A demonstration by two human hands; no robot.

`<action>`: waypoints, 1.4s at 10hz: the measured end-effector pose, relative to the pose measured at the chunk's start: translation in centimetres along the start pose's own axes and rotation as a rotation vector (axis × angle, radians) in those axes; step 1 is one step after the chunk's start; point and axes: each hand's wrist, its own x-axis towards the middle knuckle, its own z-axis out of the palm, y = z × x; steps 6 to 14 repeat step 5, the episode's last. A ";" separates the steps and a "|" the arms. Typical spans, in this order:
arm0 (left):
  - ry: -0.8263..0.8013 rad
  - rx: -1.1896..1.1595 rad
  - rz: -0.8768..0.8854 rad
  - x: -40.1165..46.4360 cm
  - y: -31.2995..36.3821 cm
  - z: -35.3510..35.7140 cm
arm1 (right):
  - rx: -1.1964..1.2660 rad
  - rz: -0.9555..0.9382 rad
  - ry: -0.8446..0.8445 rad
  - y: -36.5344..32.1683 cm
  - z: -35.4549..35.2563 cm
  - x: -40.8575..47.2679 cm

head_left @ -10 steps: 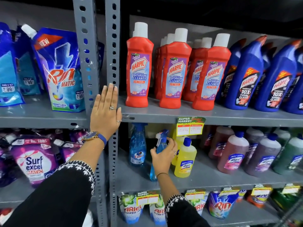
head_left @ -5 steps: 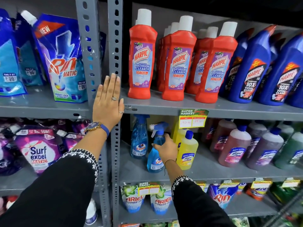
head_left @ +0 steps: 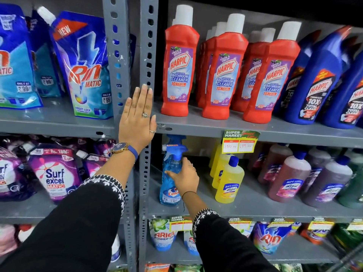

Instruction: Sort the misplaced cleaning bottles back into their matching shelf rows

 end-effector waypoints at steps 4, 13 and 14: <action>0.005 -0.024 -0.014 0.1 0.3 -0.2 | -0.030 -0.023 -0.013 0.0 0.7 -0.7; -0.026 -0.031 -0.046 0.1 0.2 -0.5 | 0.002 -0.075 0.018 0.8 0.2 -1.2; -0.026 -0.031 -0.046 0.1 0.2 -0.5 | 0.002 -0.075 0.018 0.8 0.2 -1.2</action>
